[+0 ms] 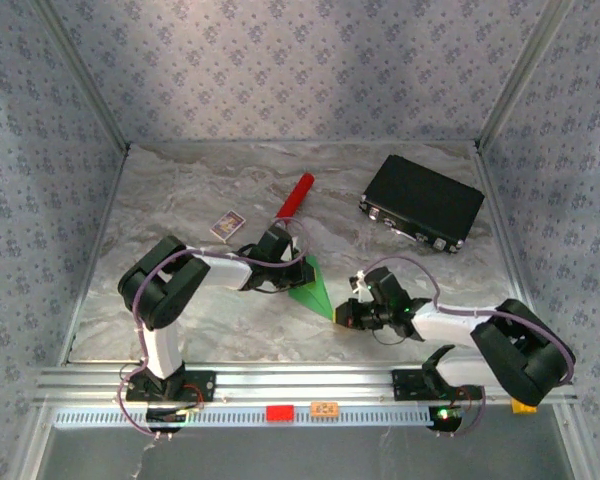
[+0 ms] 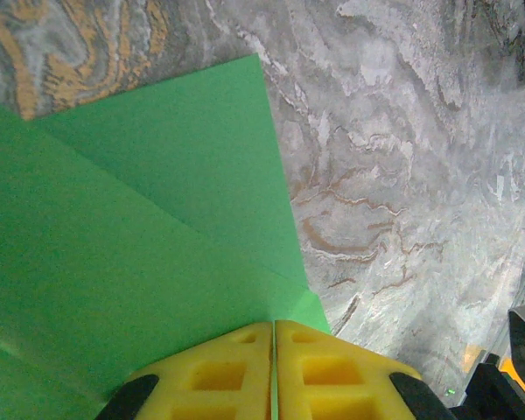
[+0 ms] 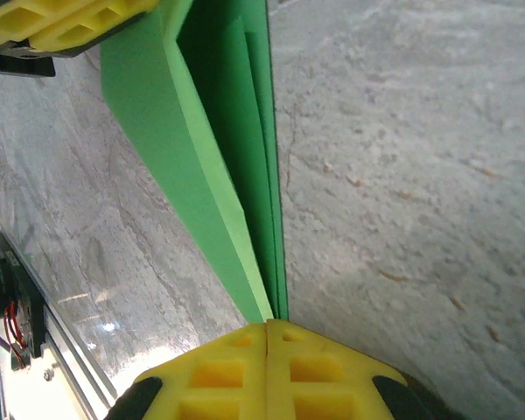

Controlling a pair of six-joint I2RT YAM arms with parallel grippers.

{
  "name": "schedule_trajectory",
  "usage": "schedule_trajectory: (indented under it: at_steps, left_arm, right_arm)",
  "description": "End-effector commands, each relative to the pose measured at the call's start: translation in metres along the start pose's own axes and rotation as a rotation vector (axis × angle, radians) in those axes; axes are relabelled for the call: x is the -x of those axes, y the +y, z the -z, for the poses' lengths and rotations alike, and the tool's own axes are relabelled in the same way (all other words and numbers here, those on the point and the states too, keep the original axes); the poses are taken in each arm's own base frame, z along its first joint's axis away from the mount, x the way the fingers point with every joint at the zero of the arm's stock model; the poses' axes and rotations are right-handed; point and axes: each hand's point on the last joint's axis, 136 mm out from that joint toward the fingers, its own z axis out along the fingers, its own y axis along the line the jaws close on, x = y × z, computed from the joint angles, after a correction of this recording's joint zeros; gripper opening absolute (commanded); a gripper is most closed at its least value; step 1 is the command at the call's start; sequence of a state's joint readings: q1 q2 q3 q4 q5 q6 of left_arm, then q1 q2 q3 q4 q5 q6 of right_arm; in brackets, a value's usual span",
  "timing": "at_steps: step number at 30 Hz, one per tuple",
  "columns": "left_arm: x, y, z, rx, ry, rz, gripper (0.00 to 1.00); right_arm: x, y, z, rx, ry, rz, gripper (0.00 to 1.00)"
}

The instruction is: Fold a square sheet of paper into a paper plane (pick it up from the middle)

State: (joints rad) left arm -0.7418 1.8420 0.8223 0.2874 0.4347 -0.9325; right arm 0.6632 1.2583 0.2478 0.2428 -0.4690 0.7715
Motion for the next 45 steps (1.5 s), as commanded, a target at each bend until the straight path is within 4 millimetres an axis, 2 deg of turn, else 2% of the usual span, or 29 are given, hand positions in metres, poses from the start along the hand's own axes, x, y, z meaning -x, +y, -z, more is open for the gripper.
schedule_trajectory:
  at_steps: [1,4,10,13,16,25,29,34,45]
  left_arm:
    - [-0.004,0.032,-0.007,0.103,0.009,0.028,0.09]
    - [-0.003,0.030,-0.007,0.094,0.010,0.026,0.09]
    - [-0.004,0.028,-0.007,0.088,0.014,0.021,0.09]
    - [-0.004,0.028,-0.006,0.091,0.010,0.019,0.09]
    - [-0.004,0.028,-0.007,0.091,0.012,0.019,0.08]
    - [-0.005,0.028,-0.007,0.095,0.015,0.019,0.08]
    - [-0.004,0.028,-0.007,0.094,0.015,0.018,0.08]
    - [-0.004,0.026,-0.007,0.091,0.015,0.013,0.08]
    - [0.003,0.018,-0.004,0.082,0.007,-0.015,0.11]
  right_arm:
    - [-0.036,-0.040,0.007,-0.146,0.100,-0.105,0.05]
    - [-0.024,-0.023,0.014,-0.109,0.067,-0.083,0.04]
    - [0.013,0.024,0.031,-0.007,-0.015,-0.015,0.04]
    - [0.029,0.041,0.027,0.037,-0.026,0.007,0.05]
    - [0.041,0.051,0.013,0.055,-0.004,0.019,0.04]
    - [0.058,0.059,-0.024,-0.004,0.049,0.065,0.04]
    - [0.057,0.048,-0.036,-0.067,0.077,0.048,0.04]
    - [0.052,0.028,-0.041,-0.113,0.081,0.010,0.04]
    - [0.043,0.014,-0.040,-0.047,0.064,-0.072,0.04]
